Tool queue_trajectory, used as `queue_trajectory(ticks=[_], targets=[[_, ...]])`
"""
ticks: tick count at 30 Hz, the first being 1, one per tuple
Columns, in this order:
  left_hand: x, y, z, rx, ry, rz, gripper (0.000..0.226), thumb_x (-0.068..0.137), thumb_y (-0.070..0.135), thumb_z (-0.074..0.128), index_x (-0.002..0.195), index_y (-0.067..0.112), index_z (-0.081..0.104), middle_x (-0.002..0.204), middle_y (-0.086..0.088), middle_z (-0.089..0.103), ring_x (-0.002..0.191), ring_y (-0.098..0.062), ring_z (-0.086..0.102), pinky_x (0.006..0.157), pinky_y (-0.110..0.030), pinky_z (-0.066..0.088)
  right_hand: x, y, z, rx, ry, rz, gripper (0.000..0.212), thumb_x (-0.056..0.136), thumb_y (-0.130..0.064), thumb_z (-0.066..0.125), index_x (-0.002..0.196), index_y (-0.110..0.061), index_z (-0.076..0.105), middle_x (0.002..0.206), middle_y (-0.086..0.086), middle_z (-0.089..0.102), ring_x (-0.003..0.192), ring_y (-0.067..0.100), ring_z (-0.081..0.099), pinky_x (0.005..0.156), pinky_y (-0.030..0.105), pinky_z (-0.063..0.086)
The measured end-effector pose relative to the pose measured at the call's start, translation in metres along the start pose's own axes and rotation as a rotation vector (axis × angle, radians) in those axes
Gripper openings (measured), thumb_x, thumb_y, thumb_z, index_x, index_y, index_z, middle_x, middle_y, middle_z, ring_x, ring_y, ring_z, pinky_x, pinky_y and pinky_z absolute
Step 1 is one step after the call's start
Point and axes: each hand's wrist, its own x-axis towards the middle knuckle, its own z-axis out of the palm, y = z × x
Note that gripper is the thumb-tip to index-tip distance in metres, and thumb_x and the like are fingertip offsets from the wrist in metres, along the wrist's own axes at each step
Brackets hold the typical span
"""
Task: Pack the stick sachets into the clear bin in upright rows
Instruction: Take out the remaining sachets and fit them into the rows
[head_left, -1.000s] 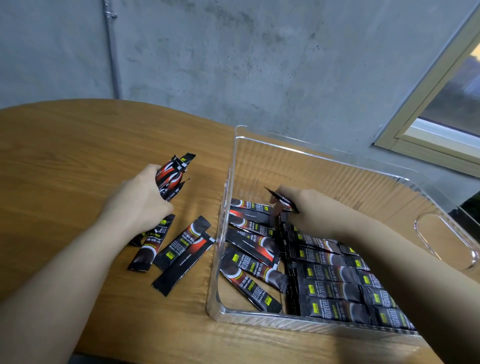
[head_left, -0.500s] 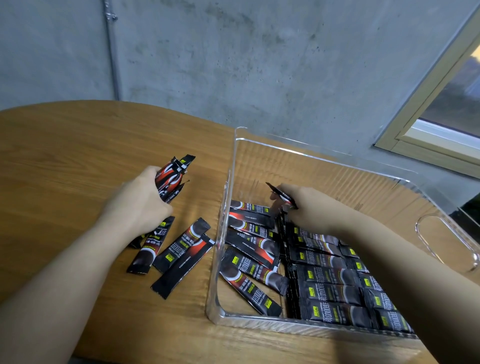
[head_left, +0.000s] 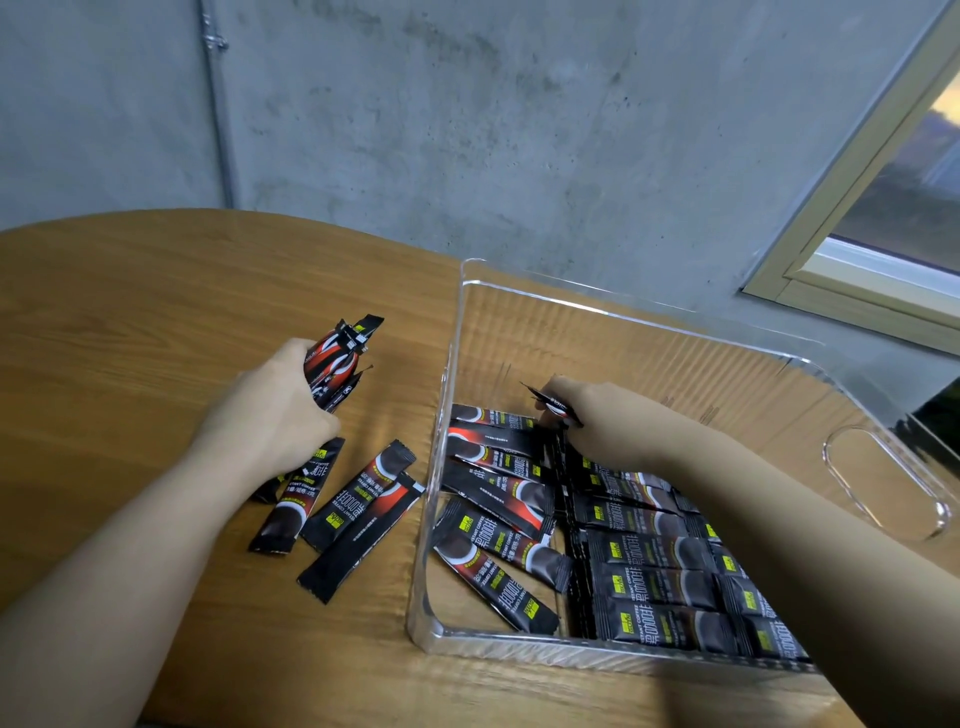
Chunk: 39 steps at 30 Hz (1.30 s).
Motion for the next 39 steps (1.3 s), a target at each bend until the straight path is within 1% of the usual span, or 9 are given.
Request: queue_trajectory(ticks=[5,10,15,22,26,29,32,37,39], targets=[[0.000,0.001,0.000,0.007,-0.007,0.006,0.072,0.073,0.012,0.071,0.135,0.026,0.038,0.084,0.004,0.056,0.082,-0.027,0.060,0.077,-0.041,0.053,-0.016,-0.009,-0.003,0.051,0.074,-0.159,0.014,0.094,-0.025,0.053,0.106,-0.018,0.056,0.088,-0.004,0.062,0.078,0.018,0.054,0.068,0.032,0.042],[0.000,0.002,0.000,0.017,-0.025,-0.004,0.074,0.075,0.012,0.072,0.137,0.026,0.035,0.082,0.006,0.056,0.079,-0.026,0.061,0.077,-0.041,0.054,-0.023,-0.026,0.003,-0.050,-0.001,-0.224,0.029,0.088,-0.045,0.060,0.082,-0.022,0.045,0.080,-0.006,0.047,0.077,0.017,0.045,0.071,0.035,0.044],[0.001,0.002,0.000,0.018,-0.026,-0.007,0.073,0.074,0.013,0.073,0.136,0.026,0.036,0.084,0.004,0.057,0.077,-0.025,0.061,0.075,-0.040,0.055,-0.011,-0.037,0.009,-0.195,0.016,-0.196,0.021,0.090,-0.038,0.058,0.087,-0.018,0.051,0.092,0.003,0.058,0.082,0.025,0.051,0.064,0.031,0.038],[0.002,0.002,0.000,0.016,-0.015,-0.016,0.070,0.073,0.013,0.073,0.132,0.027,0.039,0.086,0.003,0.060,0.079,-0.025,0.062,0.076,-0.041,0.054,-0.008,-0.035,0.013,-0.042,-0.008,-0.223,0.019,0.087,-0.032,0.065,0.083,-0.019,0.053,0.071,-0.003,0.048,0.074,0.022,0.045,0.062,0.032,0.037],[0.001,0.003,0.000,0.012,-0.009,-0.021,0.072,0.072,0.014,0.075,0.133,0.028,0.040,0.091,0.002,0.062,0.082,-0.026,0.062,0.078,-0.040,0.054,-0.005,-0.034,0.020,-0.050,0.061,-0.239,0.025,0.086,-0.037,0.065,0.104,-0.019,0.063,0.094,0.002,0.063,0.089,0.026,0.057,0.074,0.037,0.049],[0.001,0.003,0.000,0.016,0.002,-0.019,0.071,0.072,0.015,0.075,0.133,0.027,0.041,0.093,0.001,0.063,0.084,-0.026,0.061,0.077,-0.038,0.053,-0.008,-0.035,0.013,-0.033,0.116,-0.248,0.022,0.086,-0.043,0.064,0.078,-0.025,0.055,0.080,-0.001,0.058,0.078,0.023,0.055,0.061,0.032,0.043],[0.001,0.003,0.000,0.021,0.015,-0.016,0.071,0.072,0.017,0.075,0.133,0.027,0.041,0.095,0.000,0.063,0.087,-0.027,0.060,0.077,-0.036,0.052,-0.017,-0.039,0.004,0.009,0.023,-0.214,0.045,0.082,-0.046,0.067,0.058,-0.026,0.035,0.061,-0.005,0.044,0.059,0.016,0.043,0.051,0.029,0.033],[0.000,0.003,0.001,0.038,0.019,-0.016,0.072,0.072,0.019,0.076,0.134,0.028,0.040,0.097,0.000,0.062,0.089,-0.027,0.060,0.080,-0.038,0.052,-0.026,-0.052,0.009,-0.146,-0.069,-0.240,0.031,0.082,-0.044,0.066,0.095,-0.017,0.060,0.082,0.003,0.058,0.080,0.027,0.055,0.064,0.032,0.043],[0.001,0.002,0.001,0.041,0.022,-0.017,0.071,0.072,0.021,0.076,0.133,0.029,0.041,0.097,0.001,0.063,0.088,-0.027,0.060,0.078,-0.037,0.052,-0.025,-0.052,0.010,-0.200,-0.013,-0.256,0.027,0.082,-0.039,0.064,0.093,-0.015,0.058,0.084,0.004,0.058,0.079,0.028,0.055,0.063,0.032,0.043]])
